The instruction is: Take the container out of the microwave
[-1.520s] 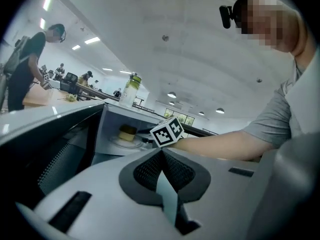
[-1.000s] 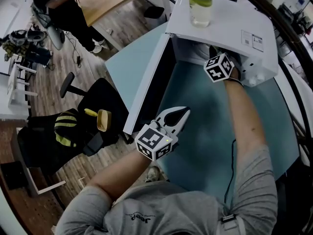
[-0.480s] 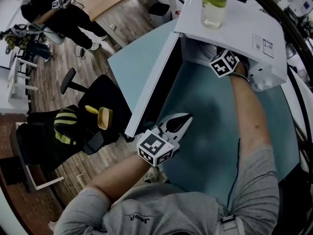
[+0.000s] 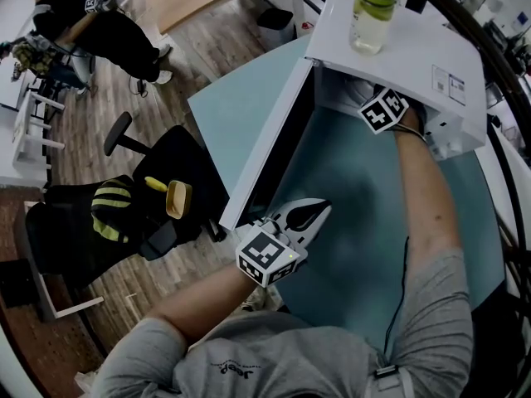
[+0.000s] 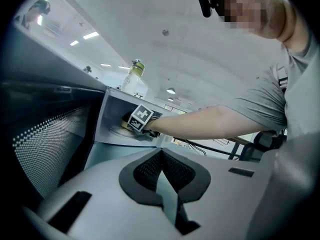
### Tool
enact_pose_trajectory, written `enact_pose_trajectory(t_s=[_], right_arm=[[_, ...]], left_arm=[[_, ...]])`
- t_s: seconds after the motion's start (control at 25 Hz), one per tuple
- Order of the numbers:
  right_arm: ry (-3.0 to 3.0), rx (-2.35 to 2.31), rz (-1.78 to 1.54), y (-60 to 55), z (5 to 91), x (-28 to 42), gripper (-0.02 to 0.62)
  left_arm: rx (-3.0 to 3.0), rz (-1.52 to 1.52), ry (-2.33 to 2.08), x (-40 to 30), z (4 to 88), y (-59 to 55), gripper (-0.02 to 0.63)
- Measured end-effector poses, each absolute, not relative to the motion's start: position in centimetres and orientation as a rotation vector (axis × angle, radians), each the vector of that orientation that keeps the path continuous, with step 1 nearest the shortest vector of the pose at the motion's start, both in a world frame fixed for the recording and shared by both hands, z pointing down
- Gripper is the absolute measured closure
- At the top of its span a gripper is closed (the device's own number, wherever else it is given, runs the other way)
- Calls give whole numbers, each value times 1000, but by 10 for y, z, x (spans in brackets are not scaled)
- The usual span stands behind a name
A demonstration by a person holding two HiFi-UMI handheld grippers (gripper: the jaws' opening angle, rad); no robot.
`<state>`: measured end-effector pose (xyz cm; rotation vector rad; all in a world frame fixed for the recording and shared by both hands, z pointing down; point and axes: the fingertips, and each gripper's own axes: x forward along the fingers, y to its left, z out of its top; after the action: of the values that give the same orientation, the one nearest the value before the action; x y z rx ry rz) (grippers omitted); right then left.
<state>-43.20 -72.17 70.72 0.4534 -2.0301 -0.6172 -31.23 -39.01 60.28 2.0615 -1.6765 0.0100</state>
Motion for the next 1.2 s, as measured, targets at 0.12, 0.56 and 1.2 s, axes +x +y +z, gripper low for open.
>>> enact_pose_trajectory(t_s=[0.12, 0.56, 1.2], right_arm=[[-2032, 427, -612, -714, 704, -428, 563], [-2062, 299, -596, -665, 683, -404, 566], [-2088, 160, -533, -511, 644, -342, 568]], left_arm=[[2065, 7, -1683, -311, 598, -385, 600], [2094, -14, -1708, -300, 572, -361, 600], [2201, -77, -1746, -289, 502, -265, 600]])
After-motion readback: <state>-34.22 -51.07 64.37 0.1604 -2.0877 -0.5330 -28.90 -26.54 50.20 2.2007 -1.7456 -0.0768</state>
